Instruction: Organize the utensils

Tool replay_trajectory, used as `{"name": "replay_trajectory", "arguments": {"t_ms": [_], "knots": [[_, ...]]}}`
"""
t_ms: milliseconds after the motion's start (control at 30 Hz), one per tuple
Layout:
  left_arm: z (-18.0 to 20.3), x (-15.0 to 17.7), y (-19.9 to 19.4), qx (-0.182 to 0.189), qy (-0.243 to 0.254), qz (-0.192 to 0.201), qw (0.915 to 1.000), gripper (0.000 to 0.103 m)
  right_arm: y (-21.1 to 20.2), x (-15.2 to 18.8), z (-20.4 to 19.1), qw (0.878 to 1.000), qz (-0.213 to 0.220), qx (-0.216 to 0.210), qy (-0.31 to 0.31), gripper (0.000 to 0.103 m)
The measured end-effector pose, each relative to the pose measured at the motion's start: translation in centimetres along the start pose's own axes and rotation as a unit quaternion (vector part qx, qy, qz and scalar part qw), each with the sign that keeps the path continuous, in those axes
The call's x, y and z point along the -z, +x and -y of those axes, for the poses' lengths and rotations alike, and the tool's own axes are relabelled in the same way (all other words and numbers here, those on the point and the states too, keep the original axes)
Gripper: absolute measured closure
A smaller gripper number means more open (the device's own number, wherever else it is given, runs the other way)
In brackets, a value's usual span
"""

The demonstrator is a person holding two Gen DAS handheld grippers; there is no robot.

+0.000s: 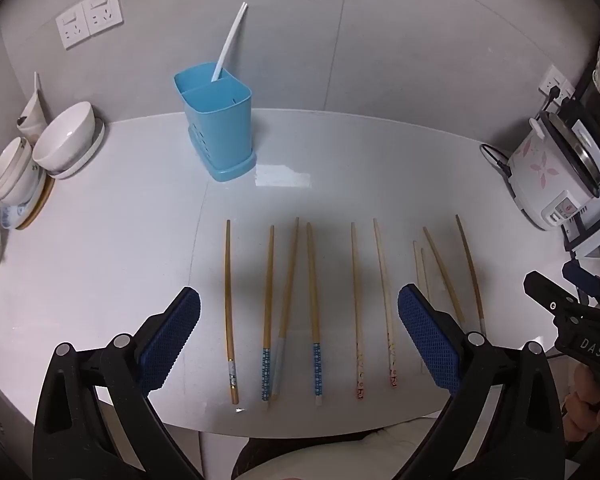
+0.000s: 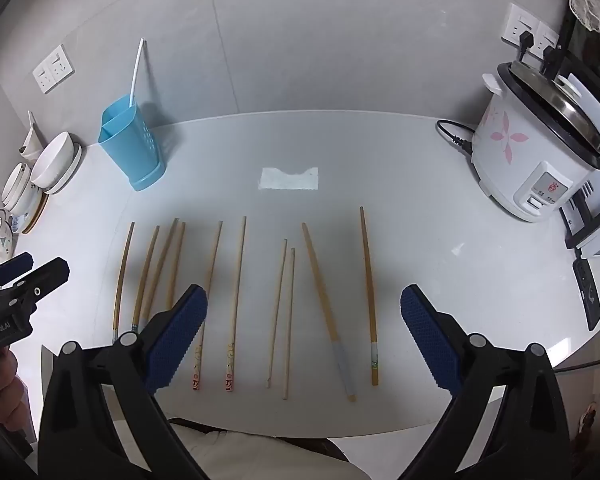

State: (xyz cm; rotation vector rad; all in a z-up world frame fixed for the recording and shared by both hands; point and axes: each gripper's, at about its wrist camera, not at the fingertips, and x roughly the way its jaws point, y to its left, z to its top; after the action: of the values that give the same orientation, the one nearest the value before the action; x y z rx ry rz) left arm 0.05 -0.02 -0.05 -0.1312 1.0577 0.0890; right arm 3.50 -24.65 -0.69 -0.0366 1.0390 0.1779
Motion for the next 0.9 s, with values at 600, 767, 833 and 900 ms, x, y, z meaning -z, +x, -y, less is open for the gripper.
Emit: {"name": "replay_trajectory", "arguments": {"t_ms": [600, 767, 833, 900], "knots": [[0.1, 0.6, 0.8, 0.0, -0.012, -0.005, 0.9999, 0.006, 0.9, -0.1, 0.0, 1.0, -0.015, -0.002, 0.002, 0.009], [0.0, 0.7, 0.7, -0.005, -0.013, -0.005, 0.9999, 0.006, 0.9, -0.3, 0.2, 1.0, -0.017, -0.003, 0.002, 0.01], [0.0, 0.8, 0.7, -0.005, -0.014, -0.005, 0.9999, 0.006, 1.0, -0.2, 0.3, 1.0, -0.019, -0.001, 0.003, 0.009], [0.0, 0.7, 0.7, -0.005, -0.015, -0.005, 0.9999, 0.006, 1.1, -0.2, 0.3, 1.0, -0.019, 0.0, 0.004, 0.009]]}}
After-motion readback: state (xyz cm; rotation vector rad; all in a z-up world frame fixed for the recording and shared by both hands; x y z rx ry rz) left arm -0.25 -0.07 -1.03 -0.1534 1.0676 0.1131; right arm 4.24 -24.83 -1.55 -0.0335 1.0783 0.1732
